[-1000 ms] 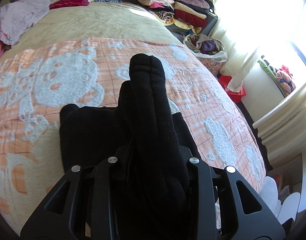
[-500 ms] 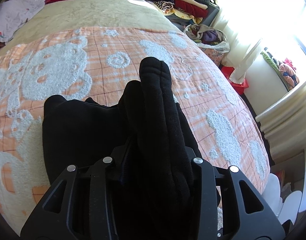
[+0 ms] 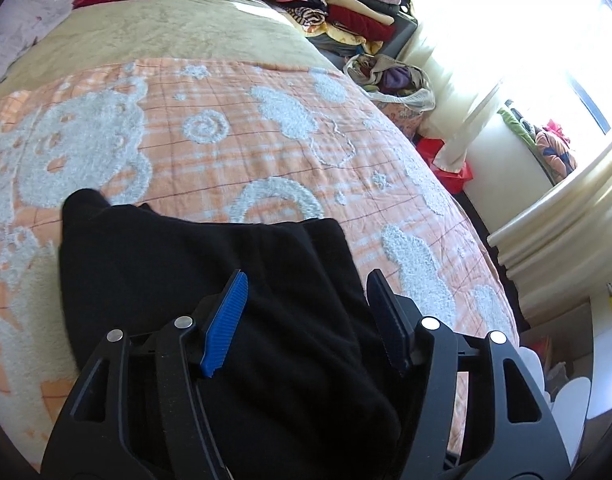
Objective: Fold small clothes
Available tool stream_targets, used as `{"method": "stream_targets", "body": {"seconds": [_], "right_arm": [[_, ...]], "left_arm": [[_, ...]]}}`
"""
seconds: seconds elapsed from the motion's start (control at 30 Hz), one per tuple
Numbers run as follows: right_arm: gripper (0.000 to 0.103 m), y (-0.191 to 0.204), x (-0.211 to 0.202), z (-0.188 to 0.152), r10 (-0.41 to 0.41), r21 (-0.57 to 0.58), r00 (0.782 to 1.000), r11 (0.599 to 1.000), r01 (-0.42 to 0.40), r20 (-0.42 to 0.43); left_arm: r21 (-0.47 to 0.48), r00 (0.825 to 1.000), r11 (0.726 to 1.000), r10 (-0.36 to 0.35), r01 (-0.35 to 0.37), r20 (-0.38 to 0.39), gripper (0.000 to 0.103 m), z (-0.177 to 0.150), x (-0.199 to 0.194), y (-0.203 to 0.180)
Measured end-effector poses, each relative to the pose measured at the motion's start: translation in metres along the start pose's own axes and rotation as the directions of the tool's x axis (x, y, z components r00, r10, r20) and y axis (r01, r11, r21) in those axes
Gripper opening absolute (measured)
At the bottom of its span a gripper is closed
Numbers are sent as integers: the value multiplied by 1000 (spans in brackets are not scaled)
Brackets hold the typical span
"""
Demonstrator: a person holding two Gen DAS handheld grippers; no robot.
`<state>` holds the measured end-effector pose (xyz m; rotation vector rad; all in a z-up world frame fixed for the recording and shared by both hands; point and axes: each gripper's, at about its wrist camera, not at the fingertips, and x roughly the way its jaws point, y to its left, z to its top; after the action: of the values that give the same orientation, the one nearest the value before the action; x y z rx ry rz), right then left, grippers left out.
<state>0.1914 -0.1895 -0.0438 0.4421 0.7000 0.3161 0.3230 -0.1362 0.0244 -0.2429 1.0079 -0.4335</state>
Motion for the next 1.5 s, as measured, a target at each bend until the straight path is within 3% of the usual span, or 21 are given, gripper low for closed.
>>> {"method": "stream_targets", "body": {"seconds": [0.17,0.2,0.23,0.3,0.4,0.6,0.63,0.67,0.7,0.8,0.93,1.07,1.17,1.37,1.43,1.5], "right_arm": [[26,-17,-5,4,73,117,997,991,-71,-5],[36,-17,-7,7,79,118,997,990,-78,-2],[54,-17,-9,11,91,116,996,989,-91,3],[68,-18,-15,21,127,115,992,985,-129,21],[73,-19,-8,35,148,130,989,981,-145,-13],[70,-31,27,50,176,185,980,970,-158,-90],[66,-30,29,51,187,190,978,967,-167,-93],[49,-33,32,54,195,188,976,966,-175,-94],[24,-36,33,57,206,188,975,964,-187,-84],[20,-37,24,63,209,161,975,968,-194,-78],[19,-32,11,59,103,67,992,993,-98,-74],[23,-41,24,45,73,94,991,994,-62,-112],[38,-39,19,46,19,91,994,996,-10,-104],[47,-25,5,45,-56,21,995,998,58,-85],[58,-25,-1,44,-67,20,995,997,68,-80],[59,-24,-9,43,-67,22,996,997,68,-67]], "left_arm": [[5,996,997,77,-77,36,54,-14,-23,22],[7,995,996,91,-91,45,54,-17,-27,26],[6,991,993,121,-121,55,54,-22,-32,33],[-5,987,989,146,-145,61,54,-29,-39,45],[-3,979,981,193,-193,59,54,-41,-45,56],[-6,980,981,193,-193,37,58,-61,-44,63],[1,980,981,196,-196,37,60,-63,-44,62],[7,980,980,197,-198,36,60,-65,-43,60],[12,979,980,199,-200,35,61,-66,-42,59],[29,978,978,204,-205,38,61,-69,-43,53],[38,984,984,174,-176,41,62,-74,-45,46],[50,981,980,191,-193,36,62,-80,-39,43],[38,981,981,189,-191,38,62,-82,-40,45],[27,983,983,181,-182,40,62,-85,-43,46],[26,983,983,179,-181,43,62,-86,-44,46],[21,984,984,173,-174,45,62,-87,-46,47]]}}
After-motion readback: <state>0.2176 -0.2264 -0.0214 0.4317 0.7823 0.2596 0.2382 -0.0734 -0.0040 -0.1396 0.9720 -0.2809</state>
